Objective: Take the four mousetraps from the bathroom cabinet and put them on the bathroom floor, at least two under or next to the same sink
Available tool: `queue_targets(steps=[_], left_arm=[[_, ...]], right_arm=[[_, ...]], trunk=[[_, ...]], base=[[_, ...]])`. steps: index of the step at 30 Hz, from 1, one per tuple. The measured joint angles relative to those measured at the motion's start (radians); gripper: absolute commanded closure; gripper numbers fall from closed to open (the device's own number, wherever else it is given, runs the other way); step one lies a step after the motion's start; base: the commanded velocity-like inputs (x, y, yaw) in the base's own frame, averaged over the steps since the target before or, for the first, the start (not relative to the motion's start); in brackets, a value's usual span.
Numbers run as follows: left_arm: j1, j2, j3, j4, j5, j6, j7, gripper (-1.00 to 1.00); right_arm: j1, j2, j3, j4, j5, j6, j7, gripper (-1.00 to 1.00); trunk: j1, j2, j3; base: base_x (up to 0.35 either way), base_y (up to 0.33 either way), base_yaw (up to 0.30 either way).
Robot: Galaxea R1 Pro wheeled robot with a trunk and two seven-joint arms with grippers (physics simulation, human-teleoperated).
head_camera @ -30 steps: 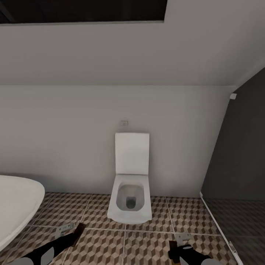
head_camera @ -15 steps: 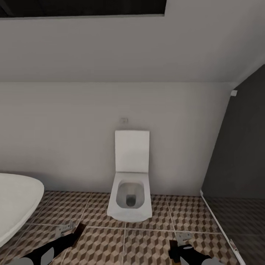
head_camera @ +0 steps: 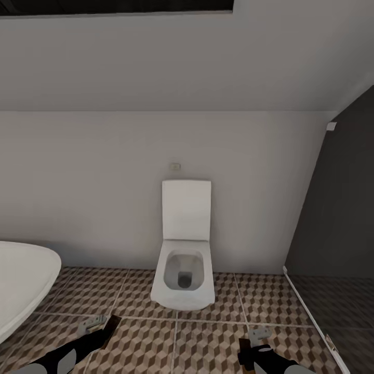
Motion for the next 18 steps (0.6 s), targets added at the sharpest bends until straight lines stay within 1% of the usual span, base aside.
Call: queue_targets(steps=[18], left_arm=[[0.0,0.001,0.002,0.0,0.004,-0.001,0.004,1.0]], right_arm=[[0.0,0.0,0.002,0.0,0.0,0.0,0.002,1.0]], trunk=[[0.069,-0.126,-0.056]], base=[[0.0,0.0,0.0]])
